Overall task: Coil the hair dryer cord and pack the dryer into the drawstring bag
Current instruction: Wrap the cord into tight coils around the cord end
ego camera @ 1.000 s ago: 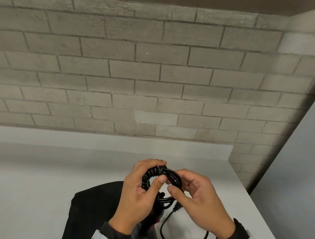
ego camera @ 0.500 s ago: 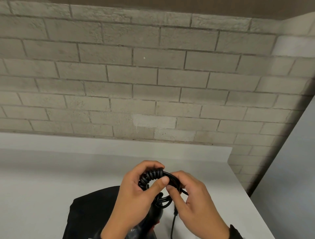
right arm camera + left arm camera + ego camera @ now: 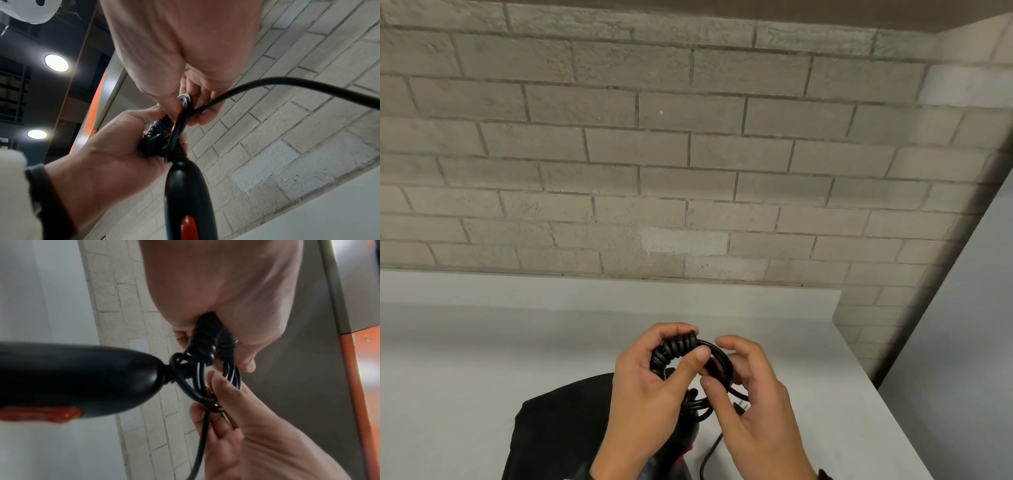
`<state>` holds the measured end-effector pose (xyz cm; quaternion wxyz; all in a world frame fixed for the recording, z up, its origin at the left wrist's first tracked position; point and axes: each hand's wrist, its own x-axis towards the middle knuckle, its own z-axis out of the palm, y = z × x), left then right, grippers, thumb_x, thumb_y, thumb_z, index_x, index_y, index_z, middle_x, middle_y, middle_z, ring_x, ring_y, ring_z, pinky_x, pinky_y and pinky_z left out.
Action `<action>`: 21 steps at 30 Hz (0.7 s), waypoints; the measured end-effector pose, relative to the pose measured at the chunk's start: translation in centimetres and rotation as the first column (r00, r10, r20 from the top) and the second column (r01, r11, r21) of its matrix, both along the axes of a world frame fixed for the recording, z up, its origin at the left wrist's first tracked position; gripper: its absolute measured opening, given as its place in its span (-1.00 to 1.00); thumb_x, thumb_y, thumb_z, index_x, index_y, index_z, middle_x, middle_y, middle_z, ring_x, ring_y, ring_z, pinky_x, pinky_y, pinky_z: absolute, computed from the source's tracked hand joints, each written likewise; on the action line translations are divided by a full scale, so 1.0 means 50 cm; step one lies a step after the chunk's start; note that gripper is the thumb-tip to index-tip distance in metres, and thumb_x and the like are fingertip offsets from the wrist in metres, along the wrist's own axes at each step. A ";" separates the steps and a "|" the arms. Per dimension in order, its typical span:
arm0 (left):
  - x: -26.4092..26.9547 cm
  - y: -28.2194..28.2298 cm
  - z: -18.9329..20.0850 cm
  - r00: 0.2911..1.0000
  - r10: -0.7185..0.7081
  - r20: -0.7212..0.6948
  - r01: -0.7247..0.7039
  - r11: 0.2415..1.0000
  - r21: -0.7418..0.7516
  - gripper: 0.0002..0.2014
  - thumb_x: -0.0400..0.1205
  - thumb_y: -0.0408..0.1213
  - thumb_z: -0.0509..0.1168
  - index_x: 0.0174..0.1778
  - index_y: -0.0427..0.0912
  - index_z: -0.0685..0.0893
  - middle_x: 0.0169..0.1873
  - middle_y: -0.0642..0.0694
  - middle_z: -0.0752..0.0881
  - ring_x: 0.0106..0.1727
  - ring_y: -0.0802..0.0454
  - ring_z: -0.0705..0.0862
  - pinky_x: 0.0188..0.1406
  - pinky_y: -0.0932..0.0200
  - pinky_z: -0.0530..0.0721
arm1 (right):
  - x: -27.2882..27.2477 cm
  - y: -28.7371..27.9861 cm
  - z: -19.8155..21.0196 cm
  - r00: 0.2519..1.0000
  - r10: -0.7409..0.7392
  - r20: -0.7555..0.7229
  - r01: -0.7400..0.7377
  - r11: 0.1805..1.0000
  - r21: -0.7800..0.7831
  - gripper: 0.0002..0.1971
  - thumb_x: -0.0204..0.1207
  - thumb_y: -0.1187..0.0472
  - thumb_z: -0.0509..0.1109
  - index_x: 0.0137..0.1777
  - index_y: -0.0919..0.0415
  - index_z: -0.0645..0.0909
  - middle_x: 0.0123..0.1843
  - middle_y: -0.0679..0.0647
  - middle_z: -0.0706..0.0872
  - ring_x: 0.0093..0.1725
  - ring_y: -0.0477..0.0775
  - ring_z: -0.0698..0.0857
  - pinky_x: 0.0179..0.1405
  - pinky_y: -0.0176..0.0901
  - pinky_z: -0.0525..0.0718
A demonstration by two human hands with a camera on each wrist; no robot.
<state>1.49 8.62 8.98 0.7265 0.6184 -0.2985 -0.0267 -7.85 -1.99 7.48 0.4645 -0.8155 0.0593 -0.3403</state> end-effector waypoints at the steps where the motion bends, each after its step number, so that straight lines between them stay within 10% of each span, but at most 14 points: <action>1: 0.000 0.000 0.000 1.000 0.005 -0.015 -0.005 1.000 -0.002 -0.79 0.38 -0.12 0.58 -0.10 0.10 0.79 -0.15 -0.02 0.83 -0.05 0.03 0.81 0.07 -0.04 0.76 | 0.002 0.002 -0.003 1.000 -0.018 0.014 0.018 1.000 -0.005 -0.52 0.55 0.22 0.45 0.20 -0.41 0.41 0.04 -0.32 0.78 0.14 -0.23 0.72 0.13 -0.43 0.58; 10: 0.004 0.000 -0.006 0.994 0.033 -0.109 -0.039 0.997 -0.060 -0.64 0.31 0.12 0.63 -0.10 0.04 0.79 -0.20 -0.08 0.82 -0.09 -0.06 0.80 0.08 -0.11 0.74 | 0.026 0.012 -0.023 0.882 -0.310 0.355 0.426 0.847 -0.319 -0.92 0.42 0.01 0.54 -0.11 -0.11 0.74 -0.10 -0.15 0.57 -0.25 0.00 0.52 -0.37 -0.15 0.54; 21: -0.002 -0.005 -0.008 0.991 0.092 -0.099 -0.098 0.993 -0.060 -0.80 0.30 -0.04 0.54 -0.19 0.05 0.80 -0.28 -0.08 0.82 -0.23 0.02 0.80 -0.20 0.16 0.73 | 0.021 0.054 -0.003 0.910 -0.408 0.077 0.412 0.863 -0.294 -0.83 0.40 -0.18 0.35 -0.20 -0.18 0.70 -0.04 -0.15 0.50 -0.20 -0.08 0.50 -0.60 -0.29 0.52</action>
